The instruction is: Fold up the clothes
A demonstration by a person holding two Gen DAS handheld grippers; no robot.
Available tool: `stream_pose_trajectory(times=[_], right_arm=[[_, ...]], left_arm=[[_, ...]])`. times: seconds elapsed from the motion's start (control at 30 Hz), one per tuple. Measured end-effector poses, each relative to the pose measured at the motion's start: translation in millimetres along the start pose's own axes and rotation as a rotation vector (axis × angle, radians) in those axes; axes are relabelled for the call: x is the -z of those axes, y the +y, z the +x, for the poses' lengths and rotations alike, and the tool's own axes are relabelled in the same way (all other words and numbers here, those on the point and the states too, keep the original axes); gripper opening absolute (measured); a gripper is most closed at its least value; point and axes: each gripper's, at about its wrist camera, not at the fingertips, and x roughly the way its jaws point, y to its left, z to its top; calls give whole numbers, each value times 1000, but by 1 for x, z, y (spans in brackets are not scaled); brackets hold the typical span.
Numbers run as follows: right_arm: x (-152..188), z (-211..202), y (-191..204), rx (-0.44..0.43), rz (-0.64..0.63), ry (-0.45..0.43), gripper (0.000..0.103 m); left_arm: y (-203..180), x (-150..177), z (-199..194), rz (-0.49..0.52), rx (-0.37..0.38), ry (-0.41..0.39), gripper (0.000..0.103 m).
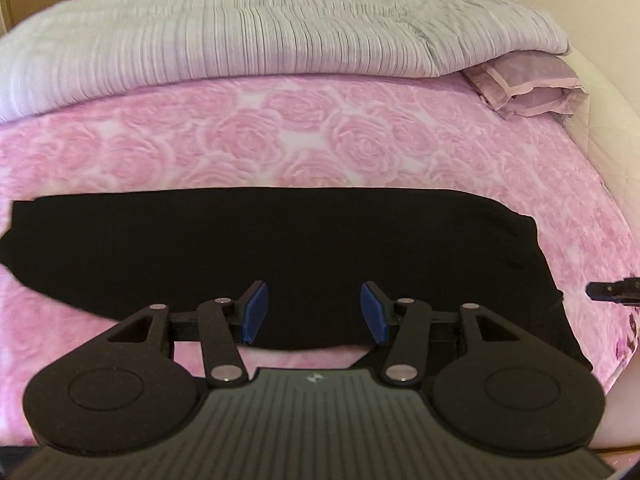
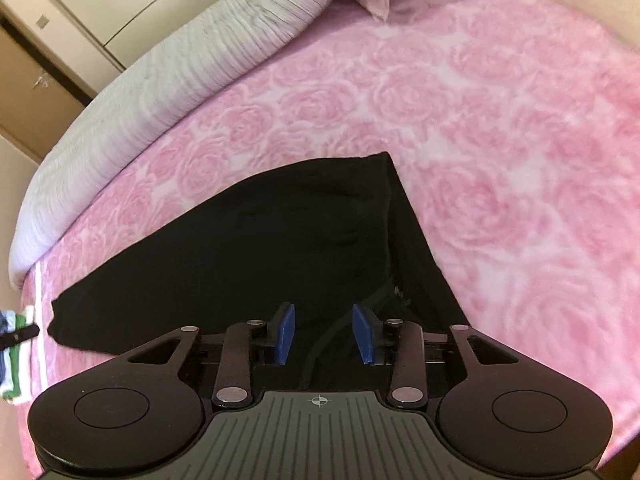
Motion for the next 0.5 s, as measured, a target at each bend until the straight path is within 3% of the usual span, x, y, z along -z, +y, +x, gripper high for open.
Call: stream_pose_trajectory(times=[0.17,0.43,0.5], right_arm=[[-34,46,-44,-93,70,-12,37],[-79,103,-85,-71,-27,0,37],[-88,113,-91,-99,-53,4,37]], left_arm=[[4,4,41,-3,4,15,47],[4,0,84,-67,-32,35,47],[2,-3,91,-73,-44,41,47]])
